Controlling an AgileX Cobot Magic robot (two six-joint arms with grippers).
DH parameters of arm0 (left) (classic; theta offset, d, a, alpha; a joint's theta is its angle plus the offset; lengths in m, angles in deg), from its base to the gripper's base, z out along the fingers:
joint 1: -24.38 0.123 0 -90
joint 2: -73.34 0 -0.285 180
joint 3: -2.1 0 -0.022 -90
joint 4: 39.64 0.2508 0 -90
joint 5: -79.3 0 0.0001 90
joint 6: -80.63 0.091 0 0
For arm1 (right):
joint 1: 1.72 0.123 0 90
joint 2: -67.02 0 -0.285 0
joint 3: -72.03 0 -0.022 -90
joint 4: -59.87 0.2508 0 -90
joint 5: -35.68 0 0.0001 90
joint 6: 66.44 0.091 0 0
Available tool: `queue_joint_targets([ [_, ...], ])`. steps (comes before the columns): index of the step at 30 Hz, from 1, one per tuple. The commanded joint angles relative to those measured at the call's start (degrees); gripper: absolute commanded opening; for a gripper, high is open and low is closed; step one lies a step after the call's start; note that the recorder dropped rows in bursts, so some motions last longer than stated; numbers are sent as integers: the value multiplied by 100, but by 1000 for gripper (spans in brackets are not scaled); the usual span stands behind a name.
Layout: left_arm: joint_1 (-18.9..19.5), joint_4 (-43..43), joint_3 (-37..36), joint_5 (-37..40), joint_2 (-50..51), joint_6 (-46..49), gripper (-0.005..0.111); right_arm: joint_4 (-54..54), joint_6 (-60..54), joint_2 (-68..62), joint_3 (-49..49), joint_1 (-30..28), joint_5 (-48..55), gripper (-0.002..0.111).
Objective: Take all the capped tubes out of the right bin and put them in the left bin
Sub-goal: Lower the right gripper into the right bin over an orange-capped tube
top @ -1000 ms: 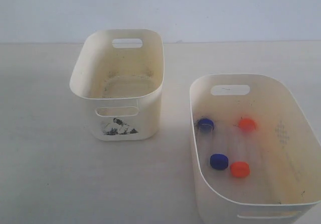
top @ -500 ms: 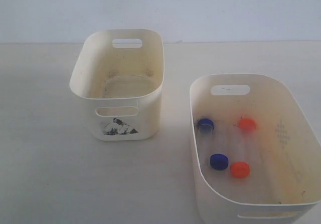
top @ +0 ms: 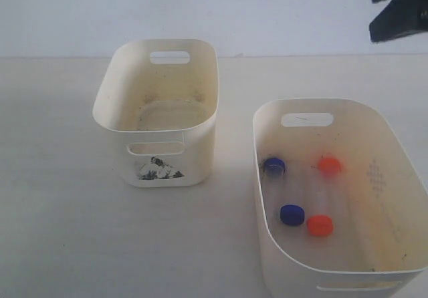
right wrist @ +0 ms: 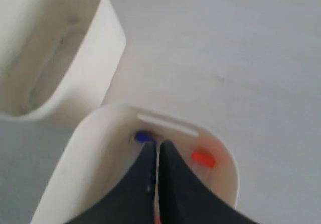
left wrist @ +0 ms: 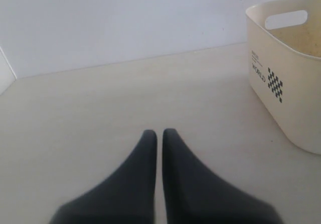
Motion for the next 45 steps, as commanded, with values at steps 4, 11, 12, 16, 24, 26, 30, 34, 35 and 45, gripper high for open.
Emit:
queue_joint_targets([
  [4,6,-6,23,-54,-7,-66,4,9,44,-723,46,163,1108,0],
  [11,6,-6,23,-54,-7,-66,4,-1605,1824,-1098,46,1492,1596,0],
  [12,6,-6,23,-54,-7,-66,4,-1890,2189,-1121,46,1676,1644,0],
  [16,6,-6,23,-54,-7,-66,4,-2275,2775,-1248,34,1940,1470,0],
  [24,6,-6,23,-54,-7,-66,4,-2190,2749,-1494,-659,1929,637,0],
  [26,6,-6,23,-54,-7,-66,4,-2151,2970,-1570,-895,1929,230,0],
  [30,6,-6,23,-54,-7,-66,4,-1738,3138,-1793,-1100,1929,-198,0],
  [34,6,-6,23,-54,-7,-66,4,-1417,3146,-2010,-1100,1929,-434,0],
  [35,6,-6,23,-54,-7,-66,4,-1364,3146,-2037,-1100,1929,-488,0],
  [45,6,-6,23,-54,-7,-66,4,-1564,3146,-2461,-1100,1929,-691,0],
])
